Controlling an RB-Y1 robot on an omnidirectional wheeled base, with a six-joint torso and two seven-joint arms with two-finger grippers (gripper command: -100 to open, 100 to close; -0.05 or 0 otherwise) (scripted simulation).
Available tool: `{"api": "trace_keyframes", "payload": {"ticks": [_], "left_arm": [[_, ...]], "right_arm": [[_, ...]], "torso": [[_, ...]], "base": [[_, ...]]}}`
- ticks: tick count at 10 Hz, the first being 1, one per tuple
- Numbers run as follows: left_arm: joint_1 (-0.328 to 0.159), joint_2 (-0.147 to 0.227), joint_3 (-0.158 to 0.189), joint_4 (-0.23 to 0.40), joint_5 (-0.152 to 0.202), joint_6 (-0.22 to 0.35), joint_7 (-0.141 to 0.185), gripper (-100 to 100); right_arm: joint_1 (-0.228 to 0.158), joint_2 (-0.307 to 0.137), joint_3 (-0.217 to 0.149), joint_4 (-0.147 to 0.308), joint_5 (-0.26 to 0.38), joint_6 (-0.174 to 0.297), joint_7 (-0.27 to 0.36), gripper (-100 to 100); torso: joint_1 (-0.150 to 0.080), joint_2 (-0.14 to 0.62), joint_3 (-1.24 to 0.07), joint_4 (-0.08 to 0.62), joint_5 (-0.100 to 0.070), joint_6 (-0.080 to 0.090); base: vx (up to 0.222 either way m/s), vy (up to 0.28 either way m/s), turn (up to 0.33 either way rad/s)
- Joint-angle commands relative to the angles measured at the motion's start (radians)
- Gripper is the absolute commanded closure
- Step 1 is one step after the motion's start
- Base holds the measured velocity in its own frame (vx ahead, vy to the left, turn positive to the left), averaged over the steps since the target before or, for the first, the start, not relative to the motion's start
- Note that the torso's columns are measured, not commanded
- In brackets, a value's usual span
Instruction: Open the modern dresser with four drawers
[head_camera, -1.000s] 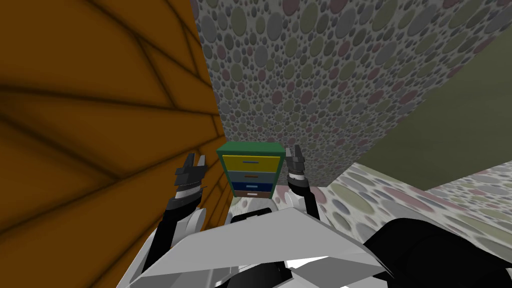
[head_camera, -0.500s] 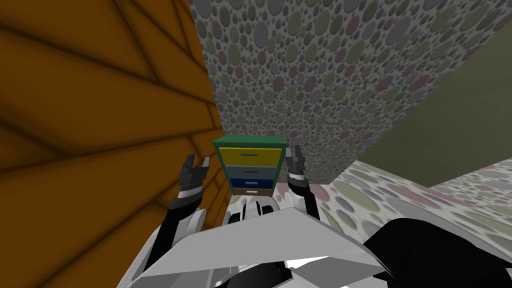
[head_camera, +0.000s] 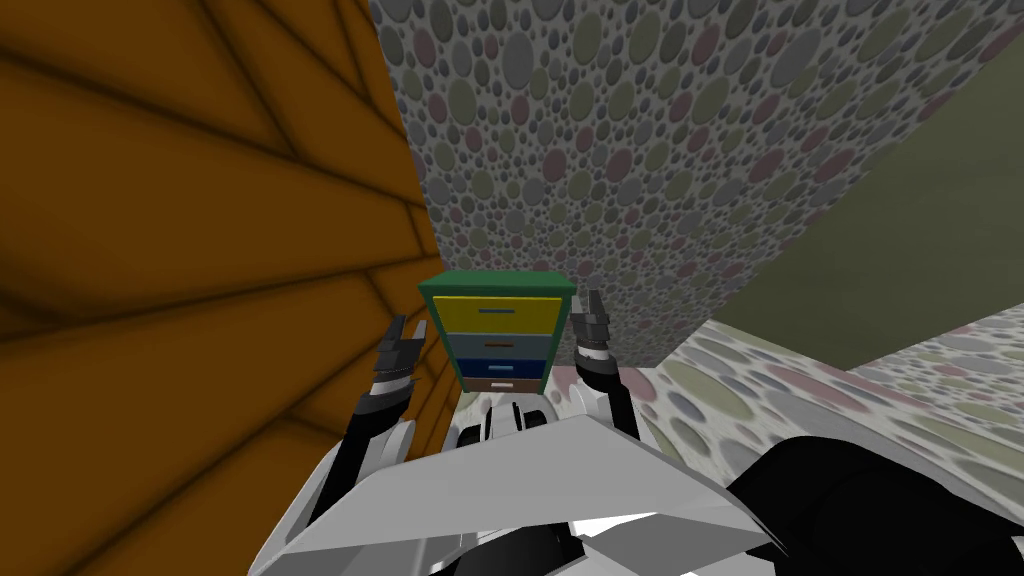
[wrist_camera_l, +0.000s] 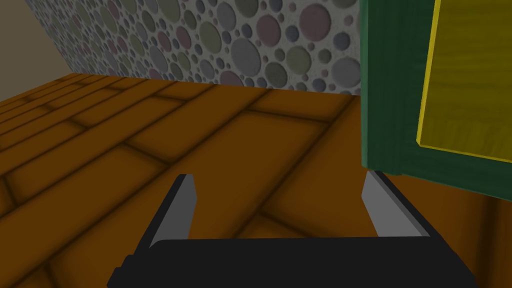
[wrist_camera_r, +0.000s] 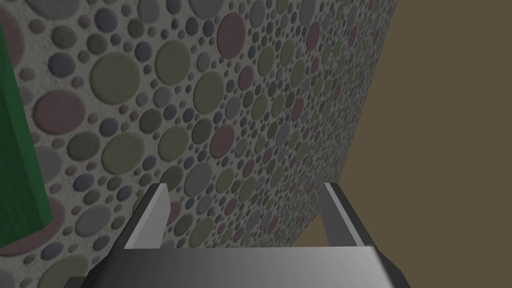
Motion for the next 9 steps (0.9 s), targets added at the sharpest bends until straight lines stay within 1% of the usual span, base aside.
{"api": "trace_keyframes", "payload": {"ticks": [1,5,6,8,9], "left_arm": [[-0.014,0.011,-0.004,0.075,-0.003,-0.022,-0.014,-100],[-0.034,0.018,-0.014,0.203,-0.011,-0.066,-0.038,-100],[-0.034,0.018,-0.014,0.211,-0.011,-0.066,-0.038,-100],[-0.046,0.02,-0.019,0.276,-0.015,-0.091,-0.052,-100],[-0.046,0.02,-0.019,0.287,-0.015,-0.091,-0.052,-100]], "right_arm": [[0.0,0.0,0.0,0.0,0.0,0.0,0.0,0],[0.0,0.0,0.0,0.0,0.0,0.0,0.0,0],[0.0,0.0,0.0,0.0,0.0,0.0,0.0,0],[0.0,0.0,0.0,0.0,0.0,0.0,0.0,0],[0.0,0.0,0.0,0.0,0.0,0.0,0.0,0]], "torso": [[0.0,0.0,0.0,0.0,0.0,0.0],[0.0,0.0,0.0,0.0,0.0,0.0],[0.0,0.0,0.0,0.0,0.0,0.0],[0.0,0.001,0.0,0.0,0.0,0.0],[0.0,0.0,0.0,0.0,0.0,0.0]], "base": [[0.027,-0.02,-0.036],[0.03,-0.023,-0.037],[0.019,-0.017,-0.013],[0.022,-0.016,-0.036],[0.017,-0.016,-0.017]]}}
